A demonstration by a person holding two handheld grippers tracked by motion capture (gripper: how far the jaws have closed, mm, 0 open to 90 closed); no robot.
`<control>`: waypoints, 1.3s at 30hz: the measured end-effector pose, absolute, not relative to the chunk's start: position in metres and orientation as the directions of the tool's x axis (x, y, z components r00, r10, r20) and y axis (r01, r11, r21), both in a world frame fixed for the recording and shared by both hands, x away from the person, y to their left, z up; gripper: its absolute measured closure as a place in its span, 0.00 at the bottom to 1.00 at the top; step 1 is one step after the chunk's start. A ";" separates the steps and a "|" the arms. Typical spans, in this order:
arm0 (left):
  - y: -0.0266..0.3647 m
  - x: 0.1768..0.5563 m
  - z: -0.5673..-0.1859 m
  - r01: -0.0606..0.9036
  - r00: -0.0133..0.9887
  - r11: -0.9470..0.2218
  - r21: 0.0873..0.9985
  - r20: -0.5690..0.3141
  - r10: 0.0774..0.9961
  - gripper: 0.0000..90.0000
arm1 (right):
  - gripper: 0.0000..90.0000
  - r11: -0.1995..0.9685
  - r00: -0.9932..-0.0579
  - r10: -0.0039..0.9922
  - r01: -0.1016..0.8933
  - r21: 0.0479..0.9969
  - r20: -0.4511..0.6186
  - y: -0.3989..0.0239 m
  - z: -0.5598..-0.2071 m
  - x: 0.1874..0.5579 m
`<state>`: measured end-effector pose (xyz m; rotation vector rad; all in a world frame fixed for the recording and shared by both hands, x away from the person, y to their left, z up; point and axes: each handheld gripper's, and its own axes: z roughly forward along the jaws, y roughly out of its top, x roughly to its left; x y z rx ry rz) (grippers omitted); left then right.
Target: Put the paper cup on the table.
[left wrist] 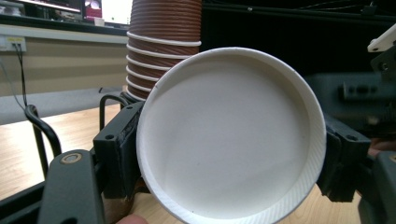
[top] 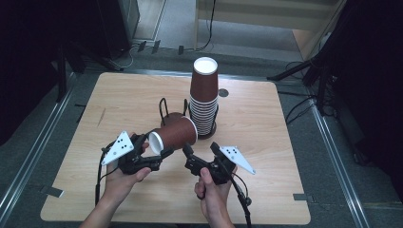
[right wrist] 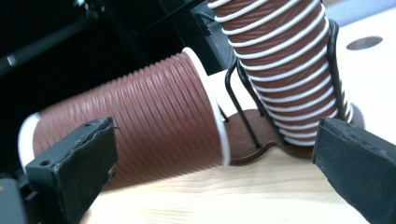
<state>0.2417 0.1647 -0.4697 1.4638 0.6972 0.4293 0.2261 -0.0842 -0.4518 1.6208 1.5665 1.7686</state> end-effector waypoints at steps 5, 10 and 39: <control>0.158 0.240 -0.472 0.121 0.742 0.088 0.989 -0.148 0.654 0.27 | 0.00 -0.483 -0.278 0.705 0.486 0.729 0.652 -0.082 -0.447 0.221; 0.151 0.240 -0.477 0.101 0.746 0.075 0.992 -0.125 0.654 0.27 | 0.00 -0.593 -0.182 0.605 0.546 0.592 0.775 -0.082 -0.451 0.221; 0.132 0.234 -0.486 0.035 0.769 0.036 0.999 -0.050 0.637 0.27 | 0.00 -0.764 0.169 0.030 0.640 -0.087 0.985 -0.093 -0.473 0.250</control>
